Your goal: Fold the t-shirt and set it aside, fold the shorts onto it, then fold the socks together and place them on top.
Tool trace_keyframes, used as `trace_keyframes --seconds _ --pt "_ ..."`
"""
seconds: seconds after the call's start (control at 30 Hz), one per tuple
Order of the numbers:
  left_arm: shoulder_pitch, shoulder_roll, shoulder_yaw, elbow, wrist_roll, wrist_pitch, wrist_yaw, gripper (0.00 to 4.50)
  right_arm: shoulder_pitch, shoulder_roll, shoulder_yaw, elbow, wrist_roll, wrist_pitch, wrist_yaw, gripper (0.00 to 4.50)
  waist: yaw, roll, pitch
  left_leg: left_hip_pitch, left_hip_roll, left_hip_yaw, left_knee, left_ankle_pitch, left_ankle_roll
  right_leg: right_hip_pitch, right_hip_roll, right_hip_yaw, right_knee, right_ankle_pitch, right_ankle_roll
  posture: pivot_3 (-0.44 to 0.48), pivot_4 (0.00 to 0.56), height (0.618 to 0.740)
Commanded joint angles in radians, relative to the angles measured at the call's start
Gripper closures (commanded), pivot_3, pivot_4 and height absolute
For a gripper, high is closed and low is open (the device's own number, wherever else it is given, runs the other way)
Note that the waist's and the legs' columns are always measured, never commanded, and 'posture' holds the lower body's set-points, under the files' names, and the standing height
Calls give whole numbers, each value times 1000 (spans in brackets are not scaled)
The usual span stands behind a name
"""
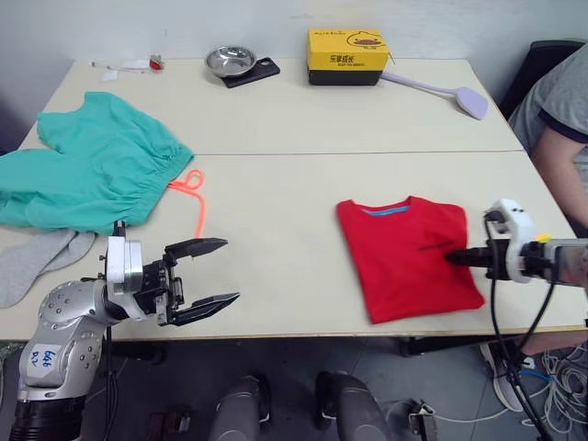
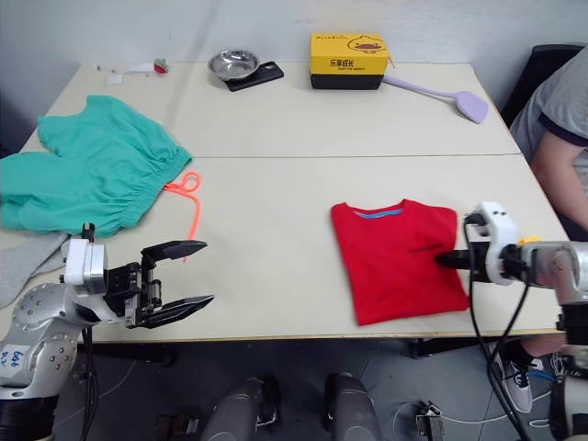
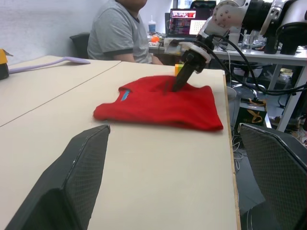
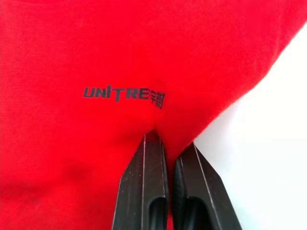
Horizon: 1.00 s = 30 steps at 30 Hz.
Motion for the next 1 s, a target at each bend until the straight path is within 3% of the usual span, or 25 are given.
trace_keyframes --seconds 0.03,0.2,0.3,0.4,0.53,0.77,0.9,1.0 --pt "-26 9 1 17 6 -25 -28 0 -81 -54 56 191 -117 -163 66 4450 -1 1 0 0 0 1 0 0 0 0 0 0 0 0 0 0 150 740" --pt "-40 16 16 34 14 -33 -36 0 -156 -57 119 341 -193 -201 160 4450 0 1 1 1 1 0 0 1 -2 0 0 0 0 0 0 0 150 740" --pt "-33 24 37 49 26 -48 -35 0 -157 -26 77 366 -188 -226 146 4450 0 1 1 0 1 0 1 1 -2 0 0 0 0 0 0 0 150 740" --pt "-27 44 52 64 24 -41 -42 0 -166 -11 38 383 -209 -282 79 3789 0 1 1 0 1 0 2 1 -2 0 0 0 0 0 0 0 150 740" --pt "-6 79 65 84 10 4 -46 0 -125 -43 32 329 -205 -273 128 2468 0 2 1 0 1 0 2 -2 -6 0 -1 1 0 1 0 0 150 740" --pt "59 127 170 191 38 -15 -63 0 129 -230 -82 23 -135 -398 354 43 5 9 4 -1 0 -1 1 0 -2 0 -1 0 0 1 -1 0 150 740" --pt "102 137 276 311 72 -91 -37 0 313 -184 -245 -193 -53 -541 418 15 -8 9 5 1 2 0 1 0 -2 1 0 -1 0 1 0 0 150 740" --pt "159 144 336 360 90 -129 -36 0 410 -23 -367 -320 16 -776 431 15 -13 4 3 2 4 -1 1 -4 -3 2 2 -2 1 2 -1 0 150 740"
